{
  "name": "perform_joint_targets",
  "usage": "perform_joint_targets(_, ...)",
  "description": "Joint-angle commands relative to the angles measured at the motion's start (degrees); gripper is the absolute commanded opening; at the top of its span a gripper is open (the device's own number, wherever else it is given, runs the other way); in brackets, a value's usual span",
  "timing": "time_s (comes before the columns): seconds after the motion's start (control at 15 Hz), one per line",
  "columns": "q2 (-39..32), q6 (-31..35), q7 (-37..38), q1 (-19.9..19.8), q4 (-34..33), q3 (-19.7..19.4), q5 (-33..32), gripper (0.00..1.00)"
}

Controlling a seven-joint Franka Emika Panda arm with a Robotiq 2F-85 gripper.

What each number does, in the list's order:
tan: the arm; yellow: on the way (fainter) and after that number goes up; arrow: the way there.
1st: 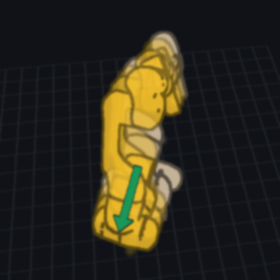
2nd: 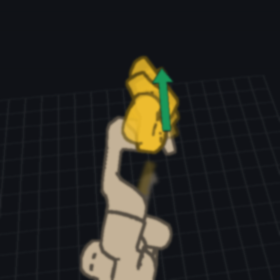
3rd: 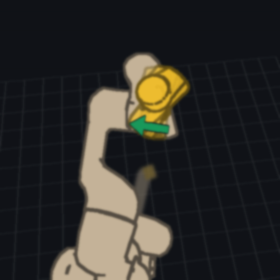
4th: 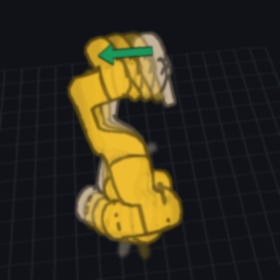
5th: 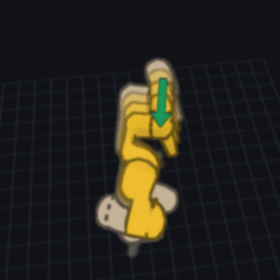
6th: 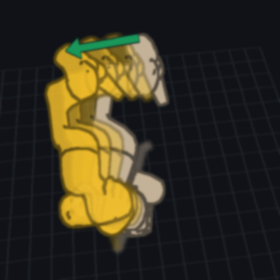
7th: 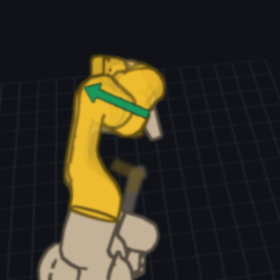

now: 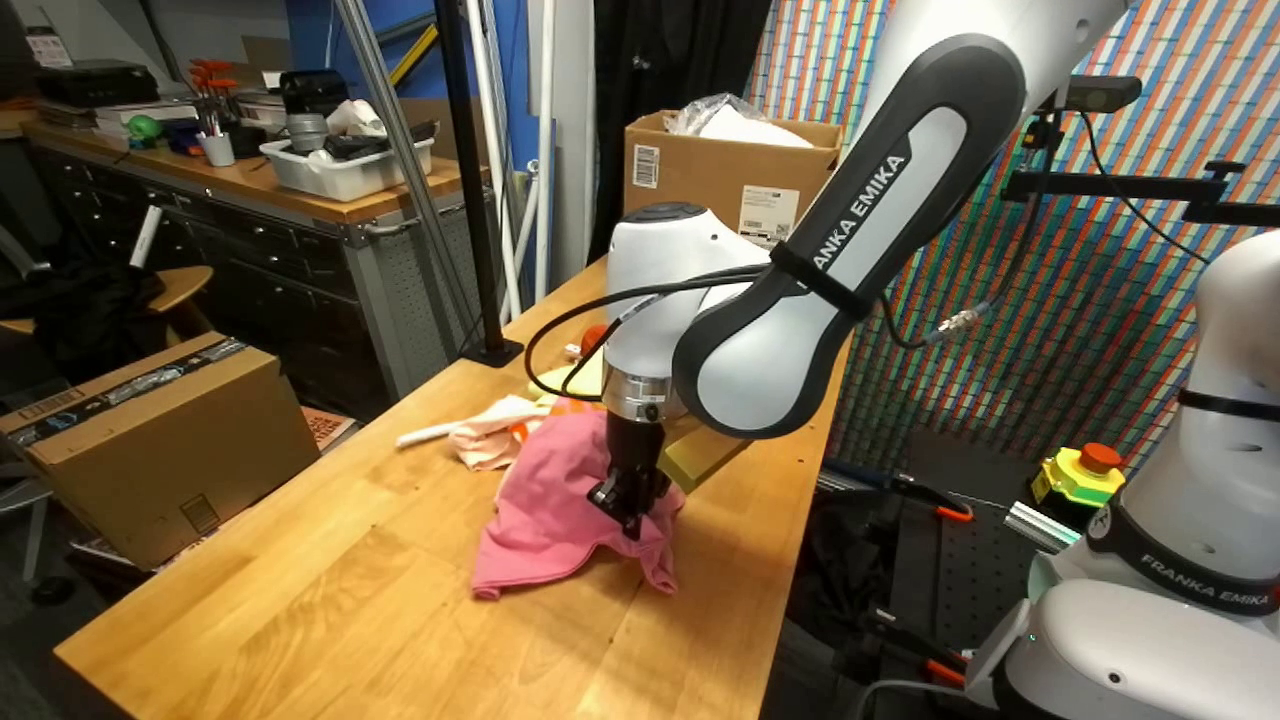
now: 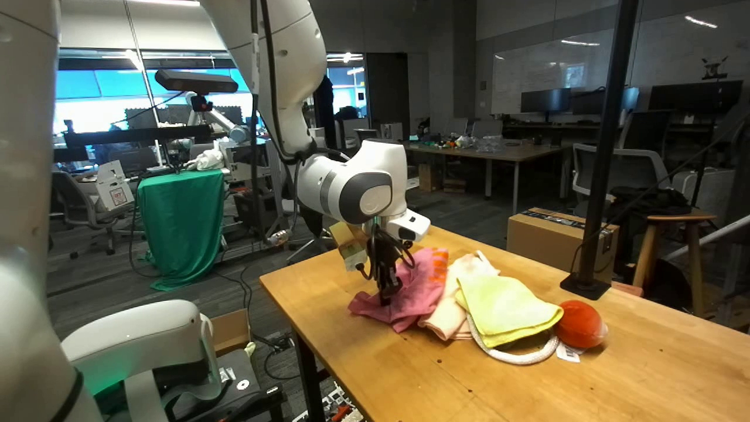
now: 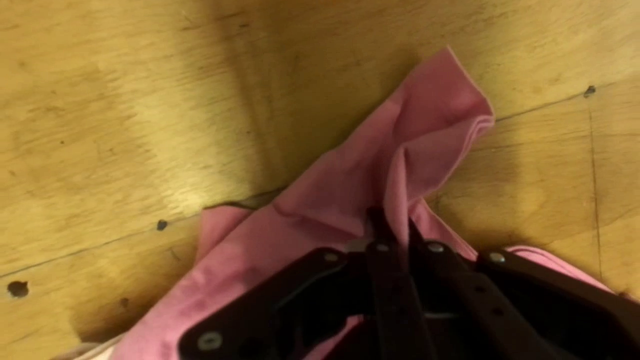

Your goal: Move the pink t-shirt and the radish to the right, move the peach t-shirt to the left, move the white cable forwards, move the yellow towel backwards

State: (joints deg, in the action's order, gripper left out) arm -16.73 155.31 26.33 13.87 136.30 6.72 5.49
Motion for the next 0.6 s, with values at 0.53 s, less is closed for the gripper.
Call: perform_joint_targets(0.53, 13.5, 2.6, 7.4, 0.7, 4.5, -3.7, -7.1, 0.07)
